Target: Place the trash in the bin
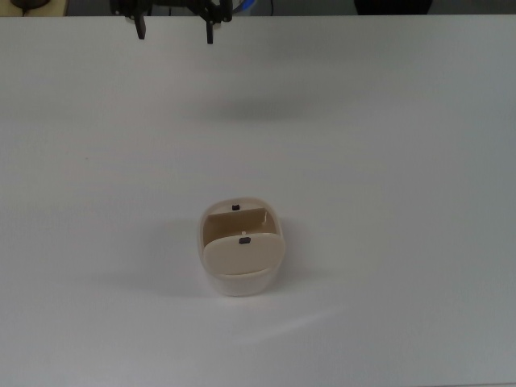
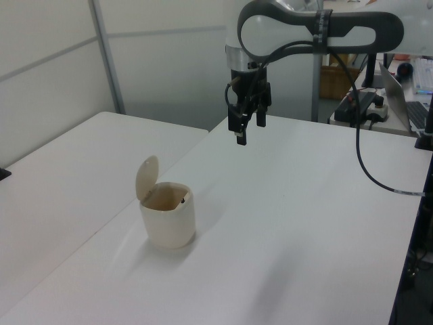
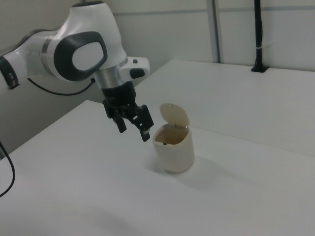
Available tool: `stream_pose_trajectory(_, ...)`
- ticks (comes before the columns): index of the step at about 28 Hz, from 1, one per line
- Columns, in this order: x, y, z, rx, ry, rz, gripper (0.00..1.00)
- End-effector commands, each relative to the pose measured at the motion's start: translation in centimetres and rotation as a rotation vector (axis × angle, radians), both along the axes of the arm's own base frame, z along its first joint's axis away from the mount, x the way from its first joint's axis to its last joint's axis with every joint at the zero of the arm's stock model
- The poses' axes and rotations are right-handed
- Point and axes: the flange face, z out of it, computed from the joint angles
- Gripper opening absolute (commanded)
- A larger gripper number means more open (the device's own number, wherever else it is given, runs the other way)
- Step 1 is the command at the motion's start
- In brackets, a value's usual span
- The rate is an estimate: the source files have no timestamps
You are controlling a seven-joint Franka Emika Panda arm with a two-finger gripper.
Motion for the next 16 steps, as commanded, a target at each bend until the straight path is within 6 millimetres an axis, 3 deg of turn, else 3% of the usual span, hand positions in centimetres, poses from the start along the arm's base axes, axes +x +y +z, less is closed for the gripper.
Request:
stream_pose_trajectory(1,-0.86,0.4,1.72,0.005,0.025,0.007,1.0)
stream_pose_trajectory(16,-1.05,-0.09,2.62,0.007,0.017,-0.001,1.0)
